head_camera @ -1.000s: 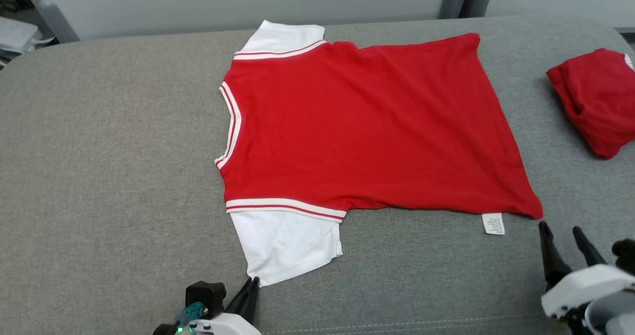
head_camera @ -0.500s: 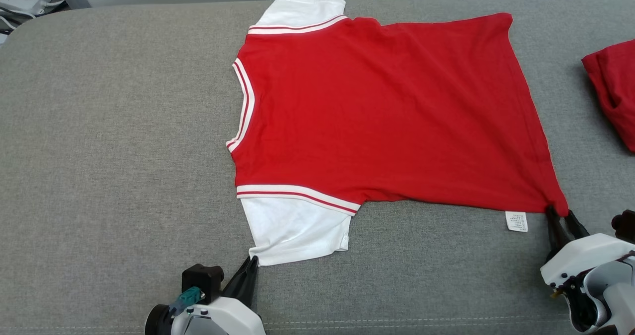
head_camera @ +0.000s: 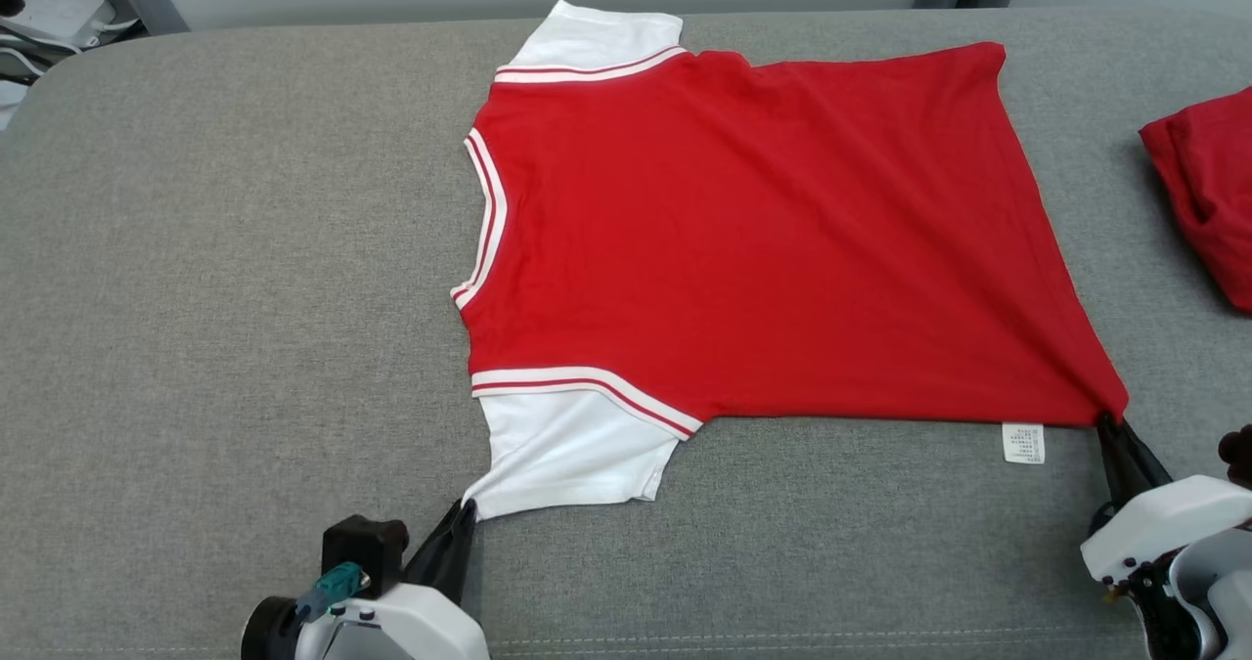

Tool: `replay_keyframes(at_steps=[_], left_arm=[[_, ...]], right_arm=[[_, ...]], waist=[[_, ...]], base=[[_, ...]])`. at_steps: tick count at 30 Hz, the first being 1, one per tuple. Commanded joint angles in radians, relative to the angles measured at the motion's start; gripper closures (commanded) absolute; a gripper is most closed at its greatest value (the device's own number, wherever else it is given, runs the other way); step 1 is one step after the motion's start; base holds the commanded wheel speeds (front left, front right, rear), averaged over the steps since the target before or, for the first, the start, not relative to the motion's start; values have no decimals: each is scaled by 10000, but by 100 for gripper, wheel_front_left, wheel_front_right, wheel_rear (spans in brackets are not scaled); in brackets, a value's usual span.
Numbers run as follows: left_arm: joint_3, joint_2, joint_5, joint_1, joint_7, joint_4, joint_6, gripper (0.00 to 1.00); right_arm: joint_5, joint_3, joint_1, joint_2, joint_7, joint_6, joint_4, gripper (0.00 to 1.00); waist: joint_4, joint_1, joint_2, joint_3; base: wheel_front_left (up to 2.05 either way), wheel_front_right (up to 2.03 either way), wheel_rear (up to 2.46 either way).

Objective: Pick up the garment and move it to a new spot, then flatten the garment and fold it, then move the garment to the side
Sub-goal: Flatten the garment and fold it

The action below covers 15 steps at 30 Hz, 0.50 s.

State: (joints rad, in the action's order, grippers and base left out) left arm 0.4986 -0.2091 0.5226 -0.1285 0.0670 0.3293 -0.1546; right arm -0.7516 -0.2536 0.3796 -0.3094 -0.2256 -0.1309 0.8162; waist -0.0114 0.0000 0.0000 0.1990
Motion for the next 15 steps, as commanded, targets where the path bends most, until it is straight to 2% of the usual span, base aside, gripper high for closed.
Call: replay_keyframes(at_steps=[1,9,15], left_arm=[[-312,-365,-84,149,-201,-595,-159,100],[-163,-1208,-139,1223,-1567,-3141,-690,100],[-85,-1736,17,2034,-2426,-4682,-928,100]], right_arm=[[-126,-292,-326,-453,-13,2,-365,100],[-501,-816,-1340,-1350,914,2,-1634,100],[-670,-632,-2331,-2023,1472,2,-2790,100]], waist=[[-20,0,0,-53],[60,0,0,-266],[144,0,0,-359]], base=[[0,0,0],[0,0,0],[0,0,0]])
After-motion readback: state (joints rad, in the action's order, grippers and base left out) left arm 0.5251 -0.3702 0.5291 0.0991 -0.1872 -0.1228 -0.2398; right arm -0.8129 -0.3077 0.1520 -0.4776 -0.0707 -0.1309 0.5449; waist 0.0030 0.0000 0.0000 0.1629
